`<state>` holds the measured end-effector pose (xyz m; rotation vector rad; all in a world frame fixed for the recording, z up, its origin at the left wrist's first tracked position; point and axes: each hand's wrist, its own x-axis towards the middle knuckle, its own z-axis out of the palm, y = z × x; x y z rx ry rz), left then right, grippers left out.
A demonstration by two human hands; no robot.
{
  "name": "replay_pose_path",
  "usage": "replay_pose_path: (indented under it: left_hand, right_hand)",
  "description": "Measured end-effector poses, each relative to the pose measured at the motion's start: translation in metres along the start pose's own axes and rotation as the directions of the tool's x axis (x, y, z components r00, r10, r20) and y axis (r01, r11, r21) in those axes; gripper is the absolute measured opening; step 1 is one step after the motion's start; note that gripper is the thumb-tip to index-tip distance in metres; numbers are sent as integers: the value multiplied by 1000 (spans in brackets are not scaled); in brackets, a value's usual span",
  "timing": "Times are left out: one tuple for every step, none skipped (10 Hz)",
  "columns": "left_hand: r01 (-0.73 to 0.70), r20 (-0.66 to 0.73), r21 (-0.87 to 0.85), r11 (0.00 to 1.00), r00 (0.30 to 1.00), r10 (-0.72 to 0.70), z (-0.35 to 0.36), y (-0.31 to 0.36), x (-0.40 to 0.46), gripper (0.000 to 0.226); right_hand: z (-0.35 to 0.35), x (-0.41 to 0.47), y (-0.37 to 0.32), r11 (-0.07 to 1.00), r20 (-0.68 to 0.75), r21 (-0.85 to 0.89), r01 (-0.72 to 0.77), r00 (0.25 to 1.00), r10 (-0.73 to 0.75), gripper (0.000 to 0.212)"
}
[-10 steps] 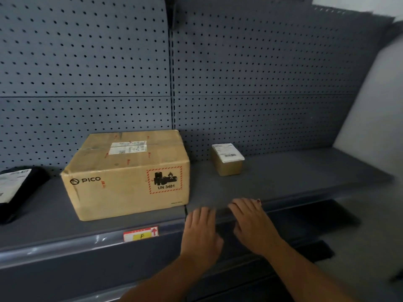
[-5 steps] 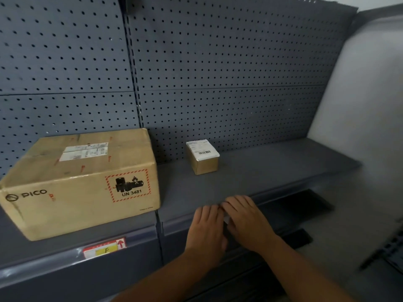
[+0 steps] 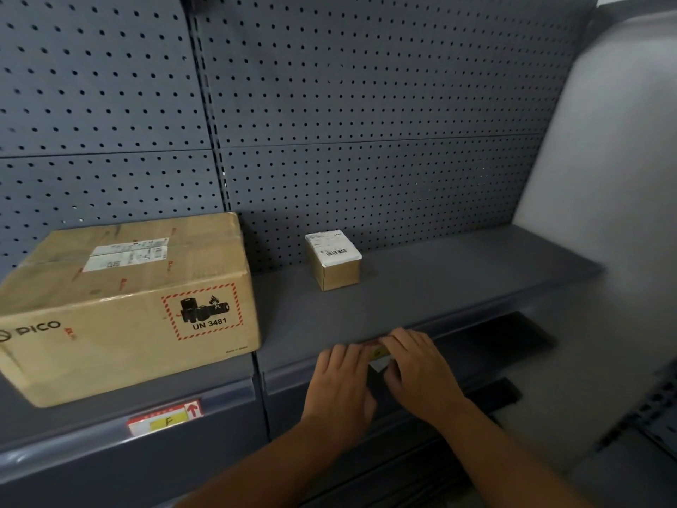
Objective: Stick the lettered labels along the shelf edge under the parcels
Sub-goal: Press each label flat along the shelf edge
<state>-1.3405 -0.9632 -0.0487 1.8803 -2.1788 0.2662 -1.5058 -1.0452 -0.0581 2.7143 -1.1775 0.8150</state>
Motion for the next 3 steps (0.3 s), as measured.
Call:
replay_pose_path:
  left_hand:
    - [-13, 41, 11, 1000, 999, 13, 0, -2, -3, 70]
    - [-24, 42, 12, 1000, 999, 24, -4, -5, -7, 72]
    - [-5, 52, 2, 1000, 999, 4, -10, -12, -18, 72]
  right_hand:
    - [-2, -1, -3, 1000, -6, -3, -6, 1000, 6, 30]
    - [0, -3, -5, 1000, -7, -16, -3, 1000, 2, 32]
    - [-1, -2, -12, 998, 6, -59, -31, 999, 31, 36]
